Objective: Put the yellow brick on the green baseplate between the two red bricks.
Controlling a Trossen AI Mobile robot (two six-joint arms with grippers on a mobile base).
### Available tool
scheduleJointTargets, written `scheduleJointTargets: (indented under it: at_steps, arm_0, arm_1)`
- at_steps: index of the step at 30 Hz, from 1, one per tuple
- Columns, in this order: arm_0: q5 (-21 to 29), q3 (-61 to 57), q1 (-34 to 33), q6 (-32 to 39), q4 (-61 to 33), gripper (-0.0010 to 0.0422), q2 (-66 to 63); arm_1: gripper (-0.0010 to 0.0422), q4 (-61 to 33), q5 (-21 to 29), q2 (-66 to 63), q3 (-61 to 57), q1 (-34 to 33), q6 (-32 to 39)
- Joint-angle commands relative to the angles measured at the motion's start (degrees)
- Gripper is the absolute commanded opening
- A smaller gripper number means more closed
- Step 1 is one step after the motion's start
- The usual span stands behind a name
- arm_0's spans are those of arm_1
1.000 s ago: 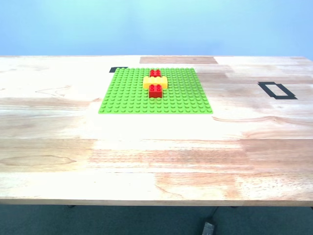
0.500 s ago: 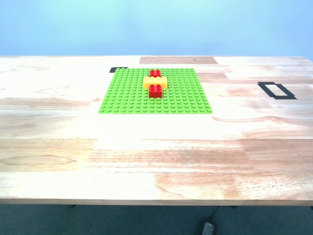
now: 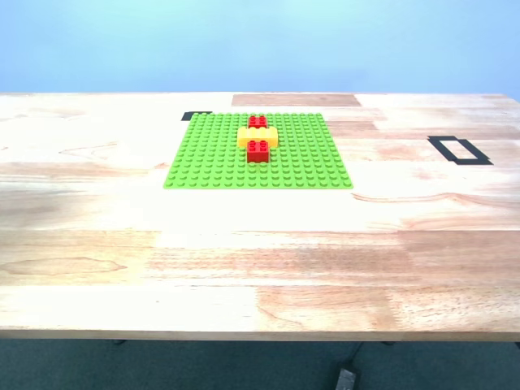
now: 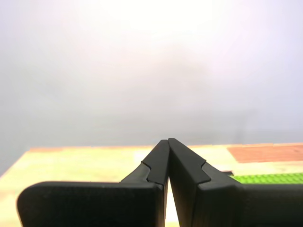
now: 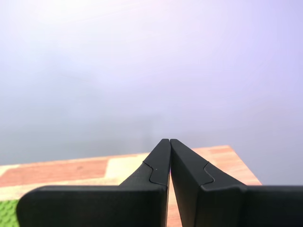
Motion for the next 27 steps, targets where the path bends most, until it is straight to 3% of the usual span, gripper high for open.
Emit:
scheduleJointTargets:
  at_steps: [1,3,9,16,27]
  arm_0:
    - [0.6,-2.2,0.0,-0.5,-2.5,0.0,-3.4]
    - [0.5,-3.3,0.0,-0.6,-5.5,0.0,-5.1]
    - [0.2,-4.9,0.0,-0.5,-5.0,0.0,-7.1]
    - [-1.3,-5.7,0.1,1.8,-3.9,0.0,-7.1]
    - [-1.3,-7.7,0.1,0.3,1.6,0.0,-6.0]
  arm_1:
    - [-0.0001,-6.2,1.4,-4.6,-1.6,-0.5,1.2]
    - [-0.0001,-10.3,1.4,-7.8,-2.7,-0.5,3.2]
    - [-0.0001,-9.6,2.7,-7.3,-6.4,-0.5,3.1]
    - [-0.0001,1.4,2.6,-7.9,-11.1,0.9,-0.7]
    - [-0.0001,6.5,2.2,-6.7,-12.9,2.1,-2.7]
